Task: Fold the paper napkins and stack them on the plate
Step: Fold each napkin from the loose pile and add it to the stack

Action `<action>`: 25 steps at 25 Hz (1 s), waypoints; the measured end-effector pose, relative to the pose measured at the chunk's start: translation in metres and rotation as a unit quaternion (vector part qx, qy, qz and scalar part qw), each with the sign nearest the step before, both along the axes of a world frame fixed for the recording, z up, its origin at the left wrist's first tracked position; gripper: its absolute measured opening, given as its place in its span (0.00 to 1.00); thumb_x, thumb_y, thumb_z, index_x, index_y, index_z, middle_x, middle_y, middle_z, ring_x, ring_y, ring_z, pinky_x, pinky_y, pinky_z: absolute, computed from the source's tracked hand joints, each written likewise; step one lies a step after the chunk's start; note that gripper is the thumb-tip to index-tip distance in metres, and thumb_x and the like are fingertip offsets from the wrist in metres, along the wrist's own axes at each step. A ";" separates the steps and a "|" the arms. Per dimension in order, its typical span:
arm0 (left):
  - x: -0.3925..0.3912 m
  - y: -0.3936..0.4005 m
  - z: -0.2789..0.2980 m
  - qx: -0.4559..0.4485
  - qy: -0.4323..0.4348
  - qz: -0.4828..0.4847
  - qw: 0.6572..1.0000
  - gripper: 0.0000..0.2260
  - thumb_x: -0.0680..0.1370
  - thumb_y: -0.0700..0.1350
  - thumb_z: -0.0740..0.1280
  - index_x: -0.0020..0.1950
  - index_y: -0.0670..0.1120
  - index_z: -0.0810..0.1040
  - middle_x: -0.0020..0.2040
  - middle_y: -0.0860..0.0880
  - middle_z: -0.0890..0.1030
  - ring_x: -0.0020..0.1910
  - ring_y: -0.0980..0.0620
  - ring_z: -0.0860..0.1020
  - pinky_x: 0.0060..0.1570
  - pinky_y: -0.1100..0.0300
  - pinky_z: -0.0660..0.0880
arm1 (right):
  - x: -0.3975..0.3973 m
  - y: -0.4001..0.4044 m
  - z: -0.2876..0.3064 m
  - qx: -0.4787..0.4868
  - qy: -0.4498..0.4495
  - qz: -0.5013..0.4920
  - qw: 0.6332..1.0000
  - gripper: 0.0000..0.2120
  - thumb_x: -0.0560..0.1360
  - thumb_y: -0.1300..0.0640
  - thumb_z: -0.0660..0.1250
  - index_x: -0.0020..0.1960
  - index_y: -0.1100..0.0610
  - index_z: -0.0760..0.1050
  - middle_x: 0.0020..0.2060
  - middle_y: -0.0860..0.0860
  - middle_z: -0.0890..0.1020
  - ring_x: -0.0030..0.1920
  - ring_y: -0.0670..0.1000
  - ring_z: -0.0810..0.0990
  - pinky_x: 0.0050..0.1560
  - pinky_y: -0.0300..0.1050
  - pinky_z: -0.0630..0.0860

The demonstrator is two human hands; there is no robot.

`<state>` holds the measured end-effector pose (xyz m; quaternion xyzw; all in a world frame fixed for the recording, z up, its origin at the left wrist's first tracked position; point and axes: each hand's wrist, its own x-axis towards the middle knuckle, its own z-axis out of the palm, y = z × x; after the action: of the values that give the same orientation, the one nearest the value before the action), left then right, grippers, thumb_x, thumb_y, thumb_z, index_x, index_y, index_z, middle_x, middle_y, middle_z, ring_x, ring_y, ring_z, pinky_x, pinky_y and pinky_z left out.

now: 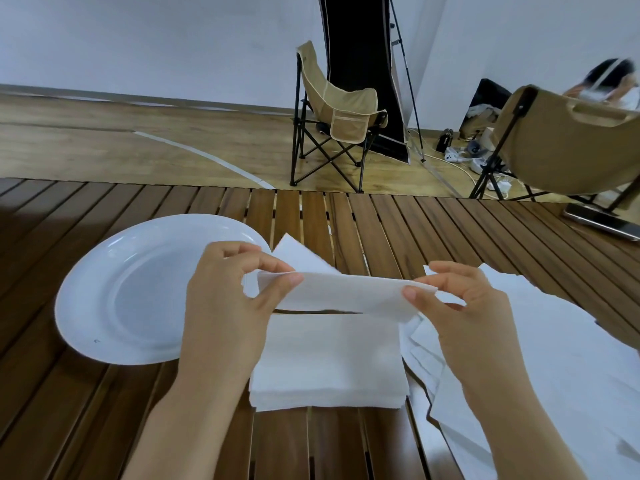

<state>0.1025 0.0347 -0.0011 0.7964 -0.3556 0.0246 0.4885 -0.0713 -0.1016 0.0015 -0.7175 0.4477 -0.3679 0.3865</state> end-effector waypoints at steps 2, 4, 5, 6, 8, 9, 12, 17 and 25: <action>0.000 -0.001 0.001 0.001 -0.003 0.013 1.000 0.06 0.71 0.56 0.71 0.37 0.61 0.74 0.53 0.60 0.73 0.53 0.63 0.70 0.52 0.63 0.70 | 0.001 0.002 0.001 0.019 -0.011 0.007 1.000 0.03 0.73 0.55 0.71 0.43 0.54 0.80 0.43 0.48 0.82 0.45 0.50 0.79 0.42 0.41 0.73; -0.001 -0.001 0.003 0.002 0.021 0.012 1.000 0.06 0.72 0.57 0.68 0.40 0.57 0.76 0.47 0.61 0.77 0.46 0.62 0.74 0.44 0.69 0.69 | 0.003 0.004 0.000 0.033 -0.026 0.012 0.999 0.08 0.75 0.55 0.68 0.38 0.56 0.76 0.30 0.49 0.77 0.34 0.53 0.73 0.36 0.43 0.68; -0.002 -0.002 0.003 0.007 0.033 0.012 0.999 0.07 0.73 0.57 0.67 0.41 0.55 0.76 0.42 0.61 0.79 0.41 0.62 0.76 0.38 0.70 0.68 | 0.005 0.005 0.000 0.040 -0.028 0.005 0.999 0.11 0.75 0.55 0.67 0.36 0.57 0.73 0.26 0.47 0.72 0.32 0.52 0.68 0.34 0.42 0.65; -0.004 -0.003 0.004 0.013 0.038 0.012 0.999 0.07 0.74 0.56 0.66 0.43 0.54 0.75 0.39 0.61 0.78 0.39 0.61 0.76 0.35 0.70 0.66 | 0.008 0.006 -0.002 0.050 -0.028 -0.005 0.998 0.11 0.75 0.55 0.67 0.35 0.57 0.72 0.25 0.44 0.70 0.31 0.49 0.66 0.33 0.41 0.63; -0.006 -0.006 0.002 0.017 0.045 0.019 0.999 0.05 0.76 0.54 0.65 0.46 0.54 0.73 0.39 0.63 0.76 0.38 0.63 0.75 0.33 0.71 0.65 | 0.013 0.007 -0.008 0.071 -0.034 -0.031 0.996 0.07 0.75 0.55 0.67 0.40 0.55 0.74 0.29 0.44 0.74 0.33 0.47 0.70 0.34 0.41 0.65; -0.006 -0.007 0.001 0.022 0.054 0.026 0.998 0.04 0.77 0.52 0.65 0.47 0.54 0.72 0.39 0.63 0.75 0.37 0.63 0.75 0.32 0.72 0.64 | 0.015 0.007 -0.011 0.084 -0.035 -0.046 0.995 0.04 0.75 0.55 0.68 0.44 0.54 0.74 0.33 0.46 0.76 0.36 0.47 0.72 0.35 0.42 0.67; -0.007 -0.008 -0.007 0.059 0.073 0.036 0.995 0.05 0.79 0.46 0.63 0.50 0.53 0.67 0.38 0.61 0.72 0.36 0.63 0.72 0.31 0.71 0.64 | 0.014 0.005 -0.019 0.123 -0.014 -0.060 0.991 0.08 0.74 0.56 0.70 0.49 0.54 0.71 0.38 0.50 0.77 0.39 0.44 0.74 0.36 0.42 0.68; -0.003 -0.009 -0.022 0.142 0.102 0.048 0.983 0.07 0.80 0.40 0.61 0.46 0.52 0.74 0.46 0.54 0.75 0.40 0.57 0.71 0.33 0.73 0.61 | 0.009 0.001 -0.027 0.110 0.088 -0.010 0.990 0.06 0.71 0.62 0.72 0.38 0.54 0.80 0.36 0.49 0.82 0.41 0.50 0.79 0.39 0.41 0.71; 0.000 -0.009 -0.040 0.250 0.132 -0.005 0.959 0.15 0.78 0.38 0.64 0.59 0.56 0.77 0.59 0.52 0.74 0.53 0.53 0.73 0.43 0.67 0.66 | 0.012 -0.001 -0.037 0.086 0.219 0.005 0.972 0.10 0.76 0.65 0.65 0.50 0.53 0.82 0.45 0.50 0.81 0.43 0.48 0.76 0.33 0.31 0.66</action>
<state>0.1025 0.0258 -0.0413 0.8874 -0.2871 -0.1726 0.3167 -0.0589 -0.1023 -0.0360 -0.7469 0.5480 -0.1605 0.3408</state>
